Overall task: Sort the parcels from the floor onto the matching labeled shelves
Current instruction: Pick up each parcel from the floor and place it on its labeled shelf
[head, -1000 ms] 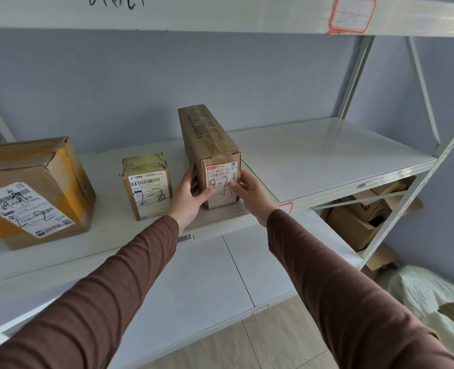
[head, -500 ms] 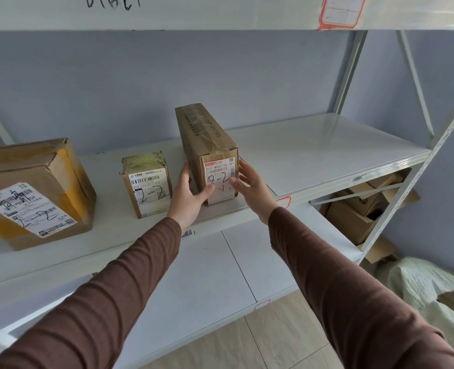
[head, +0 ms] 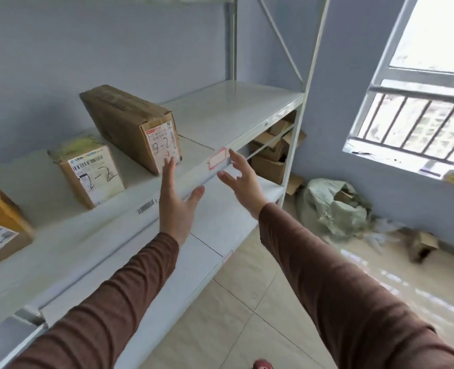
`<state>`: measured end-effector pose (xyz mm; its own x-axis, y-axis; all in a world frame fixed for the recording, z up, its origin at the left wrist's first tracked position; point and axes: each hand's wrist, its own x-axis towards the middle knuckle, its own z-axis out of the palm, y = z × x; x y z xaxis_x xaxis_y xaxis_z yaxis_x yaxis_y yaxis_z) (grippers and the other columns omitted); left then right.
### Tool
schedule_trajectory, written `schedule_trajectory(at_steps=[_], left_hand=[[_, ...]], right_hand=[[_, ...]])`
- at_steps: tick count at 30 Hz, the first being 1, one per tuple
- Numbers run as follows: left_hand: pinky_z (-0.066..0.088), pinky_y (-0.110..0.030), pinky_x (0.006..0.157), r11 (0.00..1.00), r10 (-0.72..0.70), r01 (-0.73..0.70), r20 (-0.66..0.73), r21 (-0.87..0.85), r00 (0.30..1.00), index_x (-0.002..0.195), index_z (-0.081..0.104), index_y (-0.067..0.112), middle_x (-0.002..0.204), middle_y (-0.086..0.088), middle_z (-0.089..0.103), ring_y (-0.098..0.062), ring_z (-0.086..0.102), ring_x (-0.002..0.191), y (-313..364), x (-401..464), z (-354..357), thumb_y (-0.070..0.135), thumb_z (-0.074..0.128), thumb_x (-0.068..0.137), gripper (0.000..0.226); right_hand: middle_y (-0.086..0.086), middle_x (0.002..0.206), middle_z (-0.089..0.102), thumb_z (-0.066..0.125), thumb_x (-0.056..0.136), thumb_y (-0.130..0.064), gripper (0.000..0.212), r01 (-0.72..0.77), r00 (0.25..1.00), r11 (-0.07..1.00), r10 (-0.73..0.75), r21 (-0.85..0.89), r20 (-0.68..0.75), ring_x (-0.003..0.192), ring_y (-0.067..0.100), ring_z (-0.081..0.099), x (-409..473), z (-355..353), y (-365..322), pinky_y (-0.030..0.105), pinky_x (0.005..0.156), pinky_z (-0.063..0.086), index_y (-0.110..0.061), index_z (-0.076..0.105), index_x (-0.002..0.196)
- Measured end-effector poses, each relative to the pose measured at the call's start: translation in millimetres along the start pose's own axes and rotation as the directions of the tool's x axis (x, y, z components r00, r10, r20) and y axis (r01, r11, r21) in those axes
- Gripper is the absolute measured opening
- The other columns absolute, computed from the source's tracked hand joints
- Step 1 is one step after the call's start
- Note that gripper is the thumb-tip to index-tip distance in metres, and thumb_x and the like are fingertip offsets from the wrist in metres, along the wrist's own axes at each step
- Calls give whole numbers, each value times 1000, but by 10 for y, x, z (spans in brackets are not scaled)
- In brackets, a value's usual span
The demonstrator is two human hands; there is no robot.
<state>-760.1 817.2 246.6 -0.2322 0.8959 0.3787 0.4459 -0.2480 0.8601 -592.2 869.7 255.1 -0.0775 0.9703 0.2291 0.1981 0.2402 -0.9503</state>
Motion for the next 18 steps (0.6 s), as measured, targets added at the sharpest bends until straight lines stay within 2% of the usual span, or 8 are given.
schedule_trajectory(at_steps=[4,6,8,10,13,18], left_hand=[[22,-27,121,997,-13,30,240,-68,971,164,16,30,170,9,20,-11,20,154,149,-450,393,32,70,96,87],[22,-26,122,996,9,23,339,-91,941,163,19,28,168,9,23,-9,23,153,264,-670,623,33,70,96,84],[22,-19,117,991,47,14,436,-135,899,163,21,28,167,7,26,-7,25,151,433,-926,878,32,71,96,84],[24,-14,114,981,88,23,545,-194,834,162,22,30,165,7,28,-2,27,145,641,-1239,1138,30,72,95,84],[26,-26,120,963,154,48,685,-266,712,161,25,30,163,7,32,-3,29,145,962,-1801,1506,33,75,92,86],[27,-32,122,952,295,-92,802,-290,519,160,31,20,162,-2,38,-15,36,148,1556,-2870,1987,33,78,90,86]], right_hand=[[-2,158,43,72,95,-31,70,-85,980,994,70,-75,-188,146,14,37,-808,-532,125,44,122,32,-25,38,156],[-2,158,44,73,94,-34,71,-136,953,984,99,-114,-285,146,15,37,-1223,-845,182,47,121,33,-28,38,156],[-2,158,43,74,92,-36,73,-191,913,970,119,-152,-389,146,17,38,-1657,-1158,240,48,122,33,-27,39,156],[-2,157,45,75,89,-42,76,-236,863,957,127,-167,-489,146,18,39,-2134,-1465,256,49,121,34,-27,40,155],[0,153,48,77,89,-39,74,-306,775,922,96,-238,-625,141,19,42,-2941,-1879,218,45,119,35,-26,43,153],[-1,156,44,77,90,-35,73,-469,627,823,54,-321,-777,141,24,34,-4363,-2434,76,32,115,28,-26,43,153]])
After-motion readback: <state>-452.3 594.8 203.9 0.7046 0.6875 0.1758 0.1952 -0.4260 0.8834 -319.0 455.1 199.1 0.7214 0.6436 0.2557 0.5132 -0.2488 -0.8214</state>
